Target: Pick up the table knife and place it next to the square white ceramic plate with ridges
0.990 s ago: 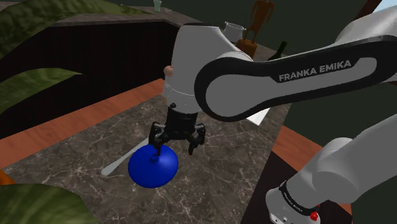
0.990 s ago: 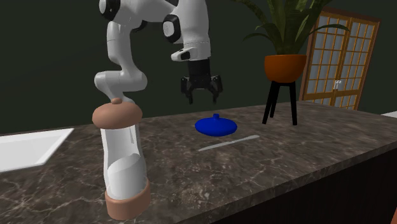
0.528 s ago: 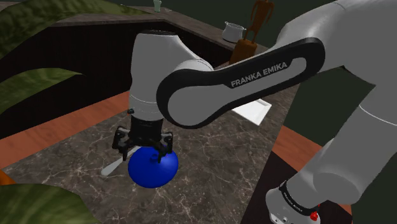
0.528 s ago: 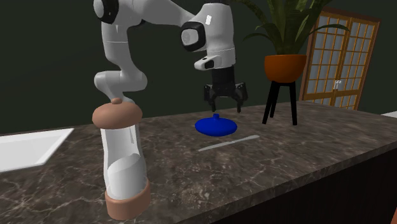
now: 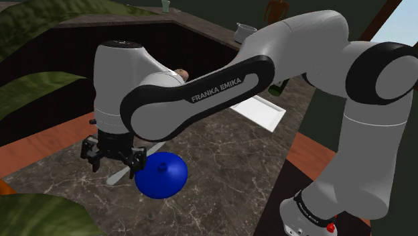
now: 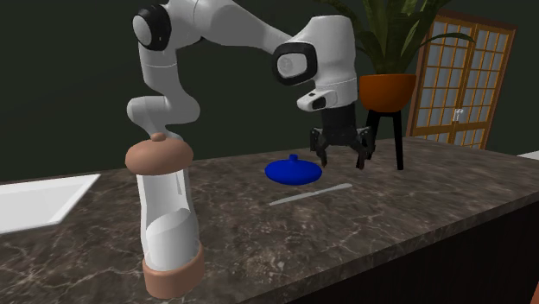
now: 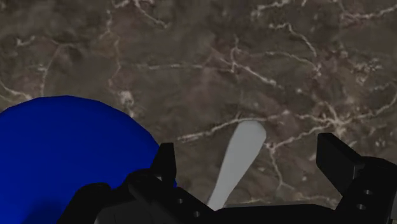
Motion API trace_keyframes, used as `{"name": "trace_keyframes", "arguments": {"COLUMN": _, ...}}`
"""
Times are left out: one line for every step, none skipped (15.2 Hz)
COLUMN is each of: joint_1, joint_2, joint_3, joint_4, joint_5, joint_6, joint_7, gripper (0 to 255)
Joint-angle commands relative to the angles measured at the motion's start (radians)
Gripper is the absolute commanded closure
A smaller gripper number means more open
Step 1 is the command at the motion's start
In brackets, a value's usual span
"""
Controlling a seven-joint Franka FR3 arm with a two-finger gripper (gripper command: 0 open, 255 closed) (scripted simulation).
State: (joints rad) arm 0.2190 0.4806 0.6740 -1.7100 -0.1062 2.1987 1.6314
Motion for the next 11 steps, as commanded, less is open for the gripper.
{"name": "trace_keyframes", "arguments": {"joint_1": 0.025, "joint_2": 0.041, "joint_3": -0.016, "joint_4": 0.038, "joint_5": -0.022, "joint_6": 0.004, "joint_7": 0.023, "gripper": 0}}
{"name": "trace_keyframes", "arguments": {"joint_1": 0.03, "joint_2": 0.048, "joint_3": -0.02, "joint_4": 0.035, "joint_5": -0.026, "joint_6": 0.014, "joint_7": 0.025, "gripper": 0}}
{"name": "trace_keyframes", "arguments": {"joint_1": 0.034, "joint_2": 0.056, "joint_3": -0.023, "joint_4": 0.033, "joint_5": -0.031, "joint_6": 0.024, "joint_7": 0.028, "gripper": 0}}
{"name": "trace_keyframes", "arguments": {"joint_1": 0.038, "joint_2": 0.064, "joint_3": -0.026, "joint_4": 0.031, "joint_5": -0.035, "joint_6": 0.033, "joint_7": 0.031, "gripper": 0}}
{"name": "trace_keyframes", "arguments": {"joint_1": 0.042, "joint_2": 0.072, "joint_3": -0.029, "joint_4": 0.028, "joint_5": -0.04, "joint_6": 0.043, "joint_7": 0.034, "gripper": 0}}
{"name": "trace_keyframes", "arguments": {"joint_1": 0.047, "joint_2": 0.08, "joint_3": -0.032, "joint_4": 0.027, "joint_5": -0.044, "joint_6": 0.052, "joint_7": 0.036, "gripper": 0}}
{"name": "trace_keyframes", "arguments": {"joint_1": 0.054, "joint_2": 0.092, "joint_3": -0.038, "joint_4": 0.024, "joint_5": -0.052, "joint_6": 0.067, "joint_7": 0.041, "gripper": 0}}
{"name": "trace_keyframes", "arguments": {"joint_1": 0.054, "joint_2": 0.092, "joint_3": -0.038, "joint_4": 0.024, "joint_5": -0.052, "joint_6": 0.067, "joint_7": 0.041, "gripper": 0}}
{"name": "trace_keyframes", "arguments": {"joint_1": 0.054, "joint_2": 0.092, "joint_3": -0.038, "joint_4": 0.024, "joint_5": -0.052, "joint_6": 0.067, "joint_7": 0.041, "gripper": 0}}
{"name": "trace_keyframes", "arguments": {"joint_1": 0.054, "joint_2": 0.092, "joint_3": -0.038, "joint_4": 0.024, "joint_5": -0.052, "joint_6": 0.067, "joint_7": 0.041, "gripper": 0}}
{"name": "trace_keyframes", "arguments": {"joint_1": 0.054, "joint_2": 0.092, "joint_3": -0.038, "joint_4": 0.024, "joint_5": -0.052, "joint_6": 0.067, "joint_7": 0.041, "gripper": 0}}
